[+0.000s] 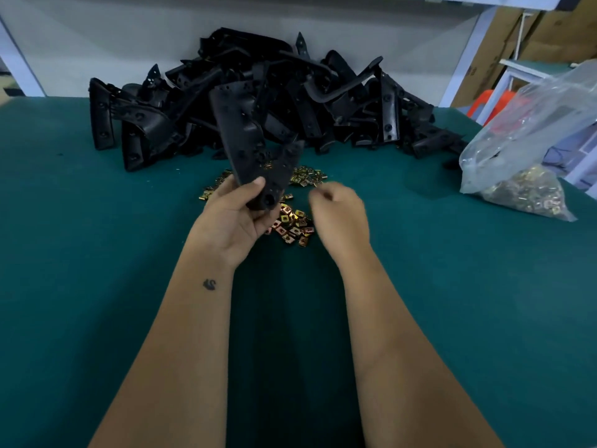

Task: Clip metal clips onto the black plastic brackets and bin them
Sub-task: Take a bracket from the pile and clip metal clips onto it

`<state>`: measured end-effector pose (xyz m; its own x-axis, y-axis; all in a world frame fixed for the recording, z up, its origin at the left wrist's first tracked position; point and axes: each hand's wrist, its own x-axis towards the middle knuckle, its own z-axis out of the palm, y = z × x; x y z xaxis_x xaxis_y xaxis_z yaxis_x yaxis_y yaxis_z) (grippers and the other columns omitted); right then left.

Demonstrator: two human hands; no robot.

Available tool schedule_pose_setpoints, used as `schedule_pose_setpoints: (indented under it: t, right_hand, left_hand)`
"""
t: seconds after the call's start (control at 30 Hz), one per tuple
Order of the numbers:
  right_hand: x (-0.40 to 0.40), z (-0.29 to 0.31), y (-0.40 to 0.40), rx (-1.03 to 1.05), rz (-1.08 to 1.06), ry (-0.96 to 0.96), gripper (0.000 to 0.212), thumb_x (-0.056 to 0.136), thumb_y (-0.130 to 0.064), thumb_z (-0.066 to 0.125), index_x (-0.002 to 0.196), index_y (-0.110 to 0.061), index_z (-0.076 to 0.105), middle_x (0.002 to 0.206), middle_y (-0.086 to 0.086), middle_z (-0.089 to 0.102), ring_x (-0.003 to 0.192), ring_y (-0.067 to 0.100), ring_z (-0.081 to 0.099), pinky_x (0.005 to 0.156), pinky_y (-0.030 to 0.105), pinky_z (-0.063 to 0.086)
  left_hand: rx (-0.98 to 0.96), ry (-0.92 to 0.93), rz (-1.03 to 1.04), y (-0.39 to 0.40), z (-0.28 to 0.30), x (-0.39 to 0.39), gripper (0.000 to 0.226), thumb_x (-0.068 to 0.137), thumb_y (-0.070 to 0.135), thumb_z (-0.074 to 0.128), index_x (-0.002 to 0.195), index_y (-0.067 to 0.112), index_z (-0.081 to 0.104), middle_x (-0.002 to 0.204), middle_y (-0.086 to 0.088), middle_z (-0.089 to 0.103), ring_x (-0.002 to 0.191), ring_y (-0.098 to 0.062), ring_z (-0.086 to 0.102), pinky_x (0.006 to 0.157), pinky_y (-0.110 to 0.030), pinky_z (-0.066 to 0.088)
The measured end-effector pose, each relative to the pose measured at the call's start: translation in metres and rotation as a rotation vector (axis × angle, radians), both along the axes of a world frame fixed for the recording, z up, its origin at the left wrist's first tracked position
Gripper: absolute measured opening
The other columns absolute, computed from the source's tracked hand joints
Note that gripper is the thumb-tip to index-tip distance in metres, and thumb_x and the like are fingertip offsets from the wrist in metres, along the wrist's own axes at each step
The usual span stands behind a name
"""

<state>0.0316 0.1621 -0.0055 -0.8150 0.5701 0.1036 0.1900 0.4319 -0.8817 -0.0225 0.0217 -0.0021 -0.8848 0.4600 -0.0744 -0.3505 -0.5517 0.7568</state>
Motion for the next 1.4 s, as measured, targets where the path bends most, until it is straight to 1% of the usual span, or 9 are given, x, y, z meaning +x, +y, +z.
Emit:
schedule_pose_setpoints:
  t: [0.13, 0.27, 0.4, 0.53, 0.63, 0.73, 1.0, 1.13, 1.4]
  right_hand:
    - [-0.002, -0.005, -0.010, 0.438, 0.121, -0.201, 0.020, 0.082, -0.032, 0.060, 0.094, -0.016, 0.066, 0.097, 0.002, 0.057, 0.087, 0.023, 0.054, 0.075, 0.036, 0.048]
    - [-0.005, -0.008, -0.008, 0.380, 0.112, -0.138, 0.019, 0.082, -0.028, 0.064, 0.100, -0.021, 0.066, 0.104, -0.001, 0.060, 0.097, 0.022, 0.057, 0.084, 0.039, 0.049]
    - [-0.006, -0.010, -0.009, 0.308, 0.115, -0.076, 0.013, 0.083, -0.023, 0.063, 0.093, -0.031, 0.060, 0.094, -0.007, 0.059, 0.090, 0.019, 0.058, 0.069, 0.032, 0.045]
    - [-0.006, -0.009, -0.007, 0.273, 0.093, -0.045, 0.011, 0.086, -0.019, 0.062, 0.085, -0.030, 0.061, 0.095, -0.007, 0.064, 0.089, 0.016, 0.060, 0.075, 0.036, 0.052]
    - [-0.007, -0.009, -0.007, 0.271, 0.086, -0.056, 0.010, 0.088, -0.020, 0.062, 0.092, -0.029, 0.062, 0.096, -0.008, 0.065, 0.090, 0.016, 0.061, 0.076, 0.035, 0.052]
    - [-0.008, -0.009, -0.008, 0.333, 0.110, -0.110, 0.021, 0.089, -0.022, 0.059, 0.107, -0.023, 0.068, 0.105, -0.002, 0.067, 0.101, 0.021, 0.059, 0.086, 0.038, 0.051]
    - [-0.009, -0.011, -0.010, 0.393, 0.053, -0.074, 0.015, 0.087, -0.025, 0.062, 0.100, -0.024, 0.070, 0.106, -0.002, 0.061, 0.102, 0.021, 0.057, 0.086, 0.038, 0.050]
    - [-0.011, -0.014, -0.014, 0.586, 0.077, -0.094, 0.033, 0.091, -0.037, 0.060, 0.120, -0.022, 0.067, 0.118, 0.004, 0.057, 0.113, 0.026, 0.047, 0.090, 0.036, 0.039]
    - [-0.014, -0.013, -0.016, 0.630, 0.084, -0.054, 0.021, 0.089, -0.032, 0.066, 0.106, -0.020, 0.070, 0.111, 0.002, 0.060, 0.107, 0.025, 0.048, 0.085, 0.033, 0.035]
  left_hand:
    - [0.004, -0.060, 0.158, 0.002, -0.006, -0.006, 0.018, 0.096, 0.000, 0.055, 0.097, 0.018, 0.055, 0.104, -0.005, 0.070, 0.084, -0.017, 0.072, 0.067, -0.030, 0.058]
    - [0.057, -0.111, 0.166, 0.005, -0.008, -0.007, 0.022, 0.095, -0.007, 0.053, 0.099, 0.015, 0.055, 0.112, -0.011, 0.067, 0.094, -0.024, 0.070, 0.070, -0.035, 0.060]
    - [0.084, -0.131, 0.160, 0.007, -0.008, -0.007, 0.024, 0.095, -0.009, 0.051, 0.101, 0.014, 0.053, 0.117, -0.014, 0.064, 0.099, -0.026, 0.067, 0.069, -0.036, 0.060]
    - [0.089, -0.155, 0.151, 0.008, -0.008, -0.007, 0.026, 0.095, -0.010, 0.050, 0.099, 0.016, 0.051, 0.113, -0.014, 0.064, 0.096, -0.027, 0.067, 0.069, -0.037, 0.059]
    - [0.085, -0.167, 0.151, 0.009, -0.007, -0.007, 0.026, 0.095, -0.010, 0.048, 0.098, 0.016, 0.050, 0.111, -0.015, 0.064, 0.095, -0.028, 0.066, 0.068, -0.037, 0.060]
    - [0.089, -0.177, 0.156, 0.010, -0.006, -0.007, 0.025, 0.096, -0.009, 0.047, 0.097, 0.016, 0.049, 0.109, -0.015, 0.063, 0.095, -0.027, 0.065, 0.066, -0.035, 0.060]
    - [0.119, -0.202, 0.189, 0.010, -0.006, -0.008, 0.023, 0.096, -0.009, 0.047, 0.092, 0.014, 0.048, 0.111, -0.016, 0.061, 0.096, -0.028, 0.062, 0.065, -0.035, 0.060]
    - [0.127, -0.207, 0.198, 0.010, -0.007, -0.008, 0.022, 0.096, -0.008, 0.047, 0.092, 0.013, 0.048, 0.110, -0.016, 0.061, 0.095, -0.028, 0.062, 0.064, -0.034, 0.059]
    - [0.142, -0.175, 0.191, 0.011, -0.007, -0.009, 0.023, 0.096, -0.010, 0.045, 0.092, 0.012, 0.046, 0.107, -0.016, 0.063, 0.093, -0.027, 0.065, 0.071, -0.037, 0.061]
